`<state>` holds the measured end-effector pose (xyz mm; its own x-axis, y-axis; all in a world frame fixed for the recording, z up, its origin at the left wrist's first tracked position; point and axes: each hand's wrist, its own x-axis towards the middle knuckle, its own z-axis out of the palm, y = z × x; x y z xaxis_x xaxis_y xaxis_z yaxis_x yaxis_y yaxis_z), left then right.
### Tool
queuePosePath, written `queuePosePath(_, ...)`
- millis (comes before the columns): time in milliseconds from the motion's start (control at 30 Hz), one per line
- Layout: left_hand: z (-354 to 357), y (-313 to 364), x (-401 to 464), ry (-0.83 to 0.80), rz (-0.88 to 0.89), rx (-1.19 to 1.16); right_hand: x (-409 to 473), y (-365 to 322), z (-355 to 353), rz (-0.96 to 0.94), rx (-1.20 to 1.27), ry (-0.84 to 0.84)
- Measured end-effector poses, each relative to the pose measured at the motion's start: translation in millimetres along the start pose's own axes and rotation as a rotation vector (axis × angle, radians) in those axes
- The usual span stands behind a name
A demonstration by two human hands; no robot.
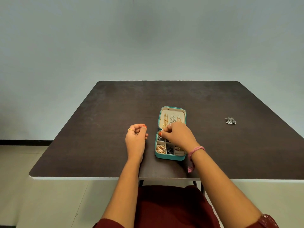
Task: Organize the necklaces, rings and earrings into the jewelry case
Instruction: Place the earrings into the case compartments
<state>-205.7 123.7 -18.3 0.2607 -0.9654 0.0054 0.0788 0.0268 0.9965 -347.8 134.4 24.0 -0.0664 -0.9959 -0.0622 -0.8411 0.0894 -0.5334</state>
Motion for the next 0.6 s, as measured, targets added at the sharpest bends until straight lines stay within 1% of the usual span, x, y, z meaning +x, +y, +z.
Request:
queuePosePath(100, 0.2, -0.8, 0.1, 0.005, 0.002, 0.001, 3.1, -0.1, -3.5, -0.003, -0.009, -0.061)
queuePosePath(200, -0.2, -1.8, 0.9, 0.006, 0.0, -0.005, 4.5, 1.3, -3.2, -0.013, -0.004, -0.071)
queuePosePath(333, -0.5, -1.8, 1.2, 0.009, -0.003, -0.005, 7.0, 2.9, -1.2, -0.019, 0.062, -0.019)
queuePosePath(467, -0.7, -1.8, 1.3, 0.009, -0.021, -0.017, 6.7, 5.3, -1.7, -0.048, 0.069, -0.011)
queuePosePath(600, -1.8, -3.2, 4.8, 0.029, -0.062, -0.038, 3.8, 14.1, -13.7, -0.047, 0.183, 0.072)
